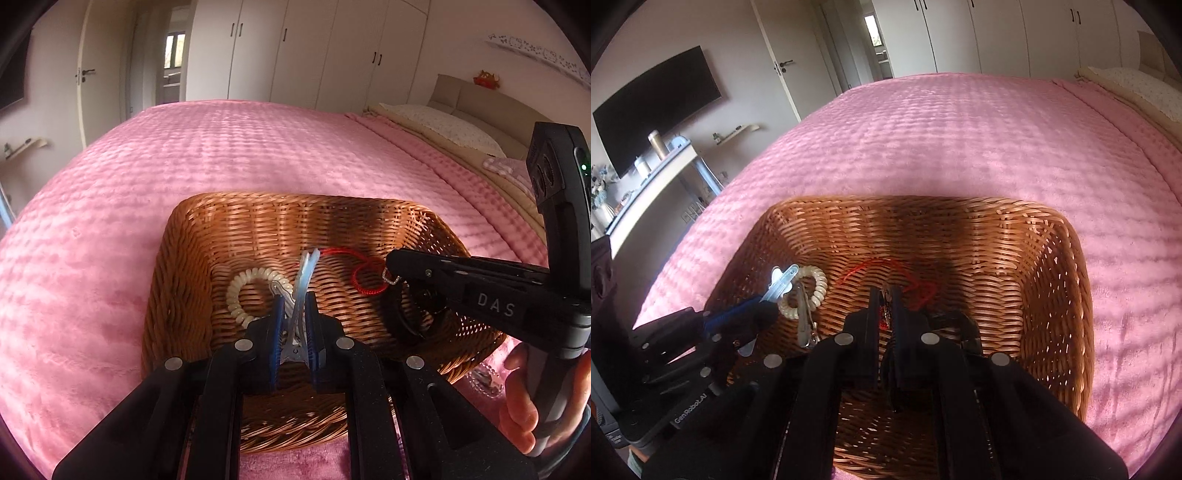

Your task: Organize jewelry

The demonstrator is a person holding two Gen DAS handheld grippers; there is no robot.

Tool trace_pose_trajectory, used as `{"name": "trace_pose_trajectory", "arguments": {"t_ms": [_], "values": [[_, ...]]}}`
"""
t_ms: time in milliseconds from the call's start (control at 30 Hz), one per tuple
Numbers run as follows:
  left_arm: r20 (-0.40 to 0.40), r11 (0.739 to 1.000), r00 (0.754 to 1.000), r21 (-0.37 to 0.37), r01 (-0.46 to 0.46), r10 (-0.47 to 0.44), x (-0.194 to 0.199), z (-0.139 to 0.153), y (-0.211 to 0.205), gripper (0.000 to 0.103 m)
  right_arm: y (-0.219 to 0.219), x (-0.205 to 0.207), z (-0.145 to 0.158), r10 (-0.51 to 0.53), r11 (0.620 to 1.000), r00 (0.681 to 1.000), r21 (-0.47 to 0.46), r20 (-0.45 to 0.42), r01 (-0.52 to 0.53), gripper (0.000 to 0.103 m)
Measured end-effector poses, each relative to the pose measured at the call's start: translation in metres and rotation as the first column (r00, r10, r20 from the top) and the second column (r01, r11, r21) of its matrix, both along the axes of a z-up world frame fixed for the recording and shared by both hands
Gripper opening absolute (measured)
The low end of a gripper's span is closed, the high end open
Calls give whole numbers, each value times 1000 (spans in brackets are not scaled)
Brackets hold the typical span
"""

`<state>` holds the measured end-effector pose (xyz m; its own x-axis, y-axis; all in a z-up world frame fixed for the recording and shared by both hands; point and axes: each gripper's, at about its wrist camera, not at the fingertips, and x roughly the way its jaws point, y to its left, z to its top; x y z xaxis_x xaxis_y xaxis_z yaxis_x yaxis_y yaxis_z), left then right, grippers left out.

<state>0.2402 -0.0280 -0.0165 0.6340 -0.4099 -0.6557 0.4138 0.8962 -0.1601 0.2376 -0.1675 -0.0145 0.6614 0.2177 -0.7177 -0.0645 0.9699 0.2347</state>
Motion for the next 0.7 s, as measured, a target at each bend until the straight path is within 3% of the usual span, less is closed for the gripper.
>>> {"name": "trace_pose_trajectory", "arguments": {"t_ms": [100, 200, 333, 567, 700], "values": [[9, 1000, 1000, 1, -4, 4, -5, 3, 2, 27, -7, 1, -2, -4, 999, 1000, 38, -16, 5, 6], [31, 1000, 1000, 9, -5, 5, -15, 13, 6, 28, -14, -8, 3, -3, 998, 1000, 66, -6, 4, 8], [57, 1000, 998, -24, -10, 11, -33, 31, 18, 41, -18, -28, 18, -14, 997, 1000, 72, 27, 12, 31], [107, 996, 994, -90, -3, 12, -88, 69, 55, 46, -25, -95, 53, -14, 1000, 991, 21, 135, 12, 35], [112, 994, 994, -113, 2, 11, -125, 71, 73, 46, -37, -139, 65, -23, 999, 982, -23, 189, 28, 35]]}}
